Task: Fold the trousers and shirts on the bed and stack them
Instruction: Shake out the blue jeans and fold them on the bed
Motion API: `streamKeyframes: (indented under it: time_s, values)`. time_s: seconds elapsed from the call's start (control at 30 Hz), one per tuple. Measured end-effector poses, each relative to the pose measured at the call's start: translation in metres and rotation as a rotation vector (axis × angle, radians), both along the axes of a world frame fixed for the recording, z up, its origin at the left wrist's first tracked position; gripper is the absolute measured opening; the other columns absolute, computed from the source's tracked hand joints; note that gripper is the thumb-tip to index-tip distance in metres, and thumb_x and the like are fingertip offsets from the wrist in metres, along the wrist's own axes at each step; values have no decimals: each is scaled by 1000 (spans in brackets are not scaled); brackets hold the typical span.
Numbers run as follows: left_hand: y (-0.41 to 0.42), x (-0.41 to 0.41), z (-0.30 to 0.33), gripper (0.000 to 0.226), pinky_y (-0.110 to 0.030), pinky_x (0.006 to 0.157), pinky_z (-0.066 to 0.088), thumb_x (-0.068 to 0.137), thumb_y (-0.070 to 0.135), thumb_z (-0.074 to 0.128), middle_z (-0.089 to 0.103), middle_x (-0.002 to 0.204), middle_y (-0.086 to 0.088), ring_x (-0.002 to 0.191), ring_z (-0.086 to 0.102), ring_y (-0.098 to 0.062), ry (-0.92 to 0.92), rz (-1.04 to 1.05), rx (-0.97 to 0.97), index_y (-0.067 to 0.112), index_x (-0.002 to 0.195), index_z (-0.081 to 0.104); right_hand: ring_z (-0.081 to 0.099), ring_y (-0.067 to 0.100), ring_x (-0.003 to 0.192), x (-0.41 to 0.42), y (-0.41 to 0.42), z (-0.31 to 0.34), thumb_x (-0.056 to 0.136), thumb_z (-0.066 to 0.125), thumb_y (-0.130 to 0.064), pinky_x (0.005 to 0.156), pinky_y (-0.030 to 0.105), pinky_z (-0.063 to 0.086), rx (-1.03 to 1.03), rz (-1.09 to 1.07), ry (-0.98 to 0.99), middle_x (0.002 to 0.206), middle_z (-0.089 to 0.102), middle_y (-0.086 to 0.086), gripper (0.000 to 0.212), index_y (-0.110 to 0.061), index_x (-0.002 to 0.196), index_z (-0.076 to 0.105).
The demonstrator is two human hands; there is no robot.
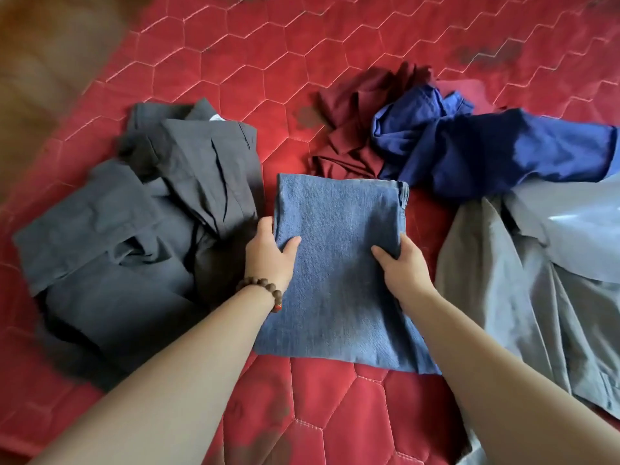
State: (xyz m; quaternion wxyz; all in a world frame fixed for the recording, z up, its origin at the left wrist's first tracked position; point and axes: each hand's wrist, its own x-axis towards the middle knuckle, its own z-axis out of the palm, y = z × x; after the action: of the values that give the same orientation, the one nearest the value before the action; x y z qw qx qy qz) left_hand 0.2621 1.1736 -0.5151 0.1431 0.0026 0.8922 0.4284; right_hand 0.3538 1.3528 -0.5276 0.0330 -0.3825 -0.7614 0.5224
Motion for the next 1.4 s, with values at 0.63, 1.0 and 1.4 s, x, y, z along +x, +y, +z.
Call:
streamKeyframes:
  time_s: [0.63, 1.0, 1.4]
  values:
    - [-17, 48, -46, 66, -51, 118, 13, 85, 51, 45, 15, 159, -16, 148, 9, -33, 484, -704, -565, 33, 148, 35, 18, 16, 147, 76, -39, -31, 97, 33, -51, 118, 48, 15, 849, 808, -158, 158, 22, -1, 61, -20, 150, 31]
    - [-14, 47, -50, 65, -53, 116, 19, 78, 49, 49, 29, 150, -30, 144, 20, -40, 448, -633, -552, 20, 136, 46, 22, 20, 145, -44, -45, 3, 101, 33, -38, 120, 44, 7, 760, 993, 114, 157, 27, -1, 47, -23, 146, 37]
    - [-14, 45, -52, 75, -50, 118, 12, 79, 54, 47, 12, 158, -22, 147, 8, -35, 438, -633, -590, 36, 149, 29, 9, 16, 148, -97, 61, -32, 98, 13, -54, 118, 54, -4, 928, 816, -288, 159, 18, -8, 53, -42, 150, 10]
